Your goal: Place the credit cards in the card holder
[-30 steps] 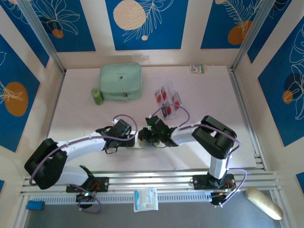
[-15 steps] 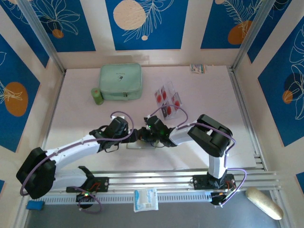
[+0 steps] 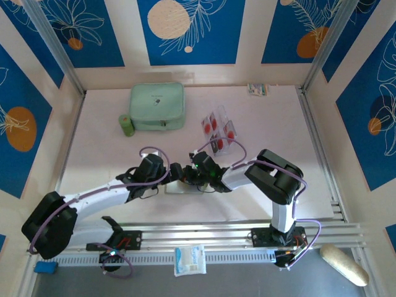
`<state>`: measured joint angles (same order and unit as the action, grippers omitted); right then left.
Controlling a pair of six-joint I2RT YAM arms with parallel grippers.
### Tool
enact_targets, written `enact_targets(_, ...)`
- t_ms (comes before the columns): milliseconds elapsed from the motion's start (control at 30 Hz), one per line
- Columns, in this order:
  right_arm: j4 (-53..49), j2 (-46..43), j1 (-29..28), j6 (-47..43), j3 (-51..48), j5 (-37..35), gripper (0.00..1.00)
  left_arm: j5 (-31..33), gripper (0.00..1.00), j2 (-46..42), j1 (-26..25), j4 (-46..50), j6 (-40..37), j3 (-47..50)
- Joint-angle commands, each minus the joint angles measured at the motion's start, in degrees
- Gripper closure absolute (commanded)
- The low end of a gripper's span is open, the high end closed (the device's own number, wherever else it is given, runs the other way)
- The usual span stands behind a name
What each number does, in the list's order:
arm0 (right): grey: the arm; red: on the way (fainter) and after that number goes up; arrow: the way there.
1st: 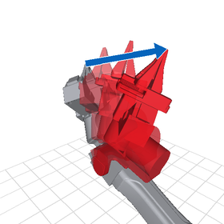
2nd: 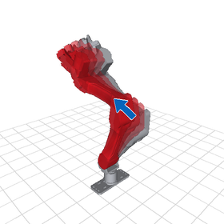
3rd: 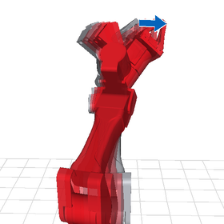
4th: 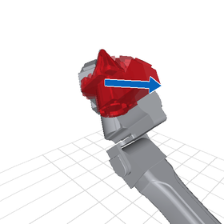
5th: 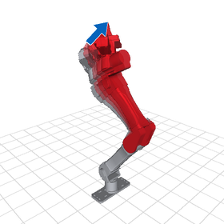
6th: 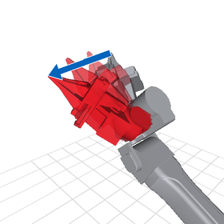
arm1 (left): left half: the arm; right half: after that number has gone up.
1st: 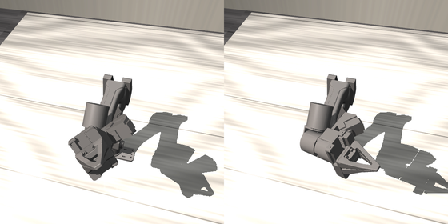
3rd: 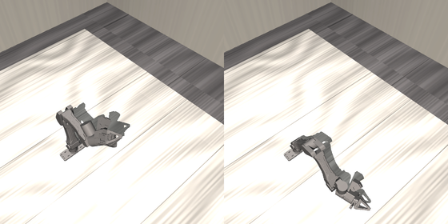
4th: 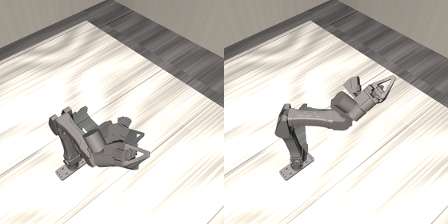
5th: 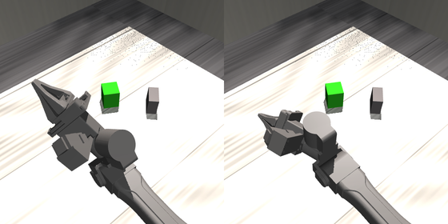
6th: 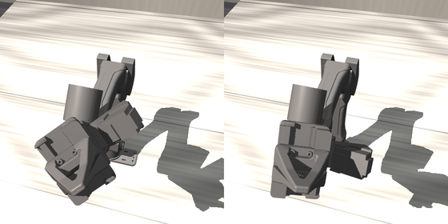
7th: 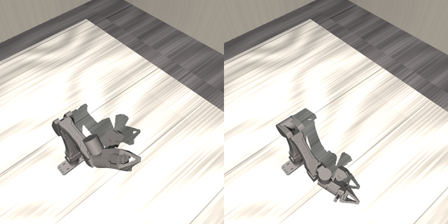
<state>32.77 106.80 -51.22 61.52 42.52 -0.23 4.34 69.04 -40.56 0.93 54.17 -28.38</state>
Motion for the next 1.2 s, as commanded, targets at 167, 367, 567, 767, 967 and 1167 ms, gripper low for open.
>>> enact_targets(167,-2.0,-1.4,-0.7,-0.5,-1.2,-0.4,1.00,10.9,0.00,-3.0,-0.2,15.7,-3.6,-4.4)
enact_targets(367,-2.1,-2.5,-0.6,-0.6,-1.3,-0.4,1.00,10.8,0.00,-1.6,-0.1,15.2,-5.5,-2.3)
enact_targets(567,-3.1,-4.9,-0.4,-0.9,-1.9,-0.7,1.00,8.7,0.00,3.2,0.0,11.2,-7.6,-1.4)
enact_targets(767,-4.4,-9.1,0.2,-1.4,-4.8,-1.9,1.00,8.4,0.00,6.7,0.0,11.9,-8.6,-2.1)
enact_targets(967,-6.0,-13.0,1.4,-1.9,-10.1,-3.5,1.00,9.3,0.00,6.4,0.0,12.8,-9.2,-2.2)
enact_targets(1167,-5.6,-15.6,3.4,-1.3,-15.9,-4.0,1.00,10.0,0.00,5.9,-0.1,13.7,-10.0,-2.3)
